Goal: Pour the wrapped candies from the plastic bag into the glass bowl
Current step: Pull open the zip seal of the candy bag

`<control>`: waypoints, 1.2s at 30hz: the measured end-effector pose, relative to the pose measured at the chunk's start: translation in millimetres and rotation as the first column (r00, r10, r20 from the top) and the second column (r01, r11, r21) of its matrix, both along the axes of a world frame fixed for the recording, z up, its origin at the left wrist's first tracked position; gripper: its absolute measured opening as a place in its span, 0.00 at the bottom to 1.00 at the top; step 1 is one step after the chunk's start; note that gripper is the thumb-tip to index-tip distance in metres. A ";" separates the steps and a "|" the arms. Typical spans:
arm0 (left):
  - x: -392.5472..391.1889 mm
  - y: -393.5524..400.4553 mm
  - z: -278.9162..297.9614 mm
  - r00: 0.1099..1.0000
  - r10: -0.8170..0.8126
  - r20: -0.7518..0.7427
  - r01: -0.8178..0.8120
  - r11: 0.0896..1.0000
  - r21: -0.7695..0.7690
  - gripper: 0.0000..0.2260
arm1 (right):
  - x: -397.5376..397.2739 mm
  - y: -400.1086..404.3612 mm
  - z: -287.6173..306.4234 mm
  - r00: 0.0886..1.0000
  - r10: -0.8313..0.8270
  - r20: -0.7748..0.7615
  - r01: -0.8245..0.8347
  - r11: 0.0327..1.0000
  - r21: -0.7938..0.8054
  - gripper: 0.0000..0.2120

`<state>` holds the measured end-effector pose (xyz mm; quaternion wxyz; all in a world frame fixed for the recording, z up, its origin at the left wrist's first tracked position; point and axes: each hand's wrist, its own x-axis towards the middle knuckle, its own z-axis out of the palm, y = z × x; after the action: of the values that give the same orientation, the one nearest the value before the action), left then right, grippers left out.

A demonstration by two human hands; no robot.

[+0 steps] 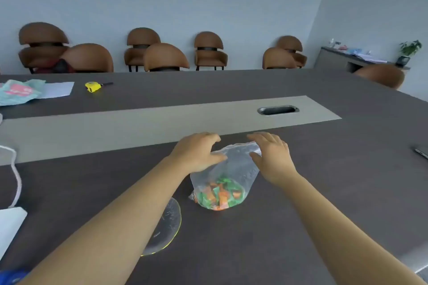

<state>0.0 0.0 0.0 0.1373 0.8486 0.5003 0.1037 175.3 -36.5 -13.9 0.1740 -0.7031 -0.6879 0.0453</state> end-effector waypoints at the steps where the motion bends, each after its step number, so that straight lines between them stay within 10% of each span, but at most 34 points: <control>1: 4.2 2.5 -0.1 1.000 0.009 -0.008 -0.009 1.000 -0.013 0.24 | 2.1 5.1 -1.7 0.999 -0.006 0.033 0.006 1.000 0.001 0.21; 8: 26.2 17.9 -9.5 0.992 0.055 0.117 -0.049 0.997 -0.054 0.09 | 12.4 27.7 -16.4 1.000 -0.008 -0.009 0.009 0.987 0.160 0.11; 12: 32.2 20.8 -8.8 0.931 0.201 0.305 -0.088 0.934 -0.346 0.07 | 11.5 29.1 -17.0 0.992 -0.097 -0.085 0.113 0.972 0.207 0.12; 17: 29.9 18.0 -13.8 0.794 0.409 0.449 -0.016 0.753 -0.658 0.08 | 6.7 26.0 -13.6 0.837 -0.140 -0.529 0.130 0.990 -0.056 0.12; 22: 35.5 11.6 -18.8 0.789 0.395 0.470 0.030 0.740 -0.672 0.09 | -5.4 18.1 -8.0 0.531 -0.195 -0.824 -0.029 0.968 -0.248 0.14; 36: 23.0 12.4 -4.8 0.682 0.368 0.632 0.183 0.751 -0.635 0.09 | -9.7 31.3 17.1 0.385 -0.105 -0.917 -0.156 0.972 -0.177 0.10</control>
<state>23.0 12.4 -4.8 0.6042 0.6036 0.4528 0.2559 165.6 -5.2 3.2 0.4412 -0.5638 -0.4758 0.5110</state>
